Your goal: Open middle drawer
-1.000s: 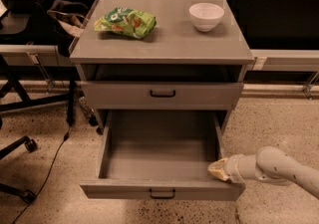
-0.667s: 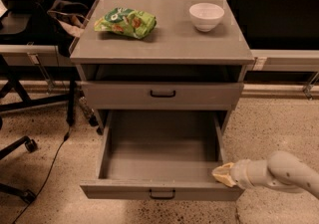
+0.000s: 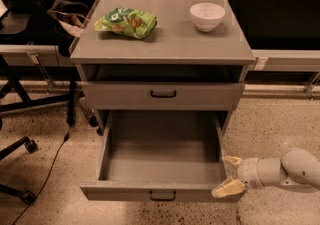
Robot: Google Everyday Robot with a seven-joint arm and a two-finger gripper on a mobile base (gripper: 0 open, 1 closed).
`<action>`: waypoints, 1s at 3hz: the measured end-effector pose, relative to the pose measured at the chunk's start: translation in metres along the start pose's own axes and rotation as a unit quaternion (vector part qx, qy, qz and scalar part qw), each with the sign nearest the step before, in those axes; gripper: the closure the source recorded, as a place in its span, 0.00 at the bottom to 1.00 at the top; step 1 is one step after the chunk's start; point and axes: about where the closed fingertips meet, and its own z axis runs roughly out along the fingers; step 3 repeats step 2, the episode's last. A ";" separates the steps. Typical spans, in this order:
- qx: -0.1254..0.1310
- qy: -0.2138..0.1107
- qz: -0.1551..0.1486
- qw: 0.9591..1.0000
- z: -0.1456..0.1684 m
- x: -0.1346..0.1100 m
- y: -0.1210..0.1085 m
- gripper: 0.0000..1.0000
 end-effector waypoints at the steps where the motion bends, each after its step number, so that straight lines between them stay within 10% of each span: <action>1: -0.007 -0.033 -0.006 0.999 -0.007 -0.022 0.000 0.00; 3: -0.008 -0.034 -0.006 0.999 -0.007 -0.023 0.000 0.00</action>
Offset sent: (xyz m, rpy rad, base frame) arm 0.0057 0.0063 0.0189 0.0544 -0.0270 0.0088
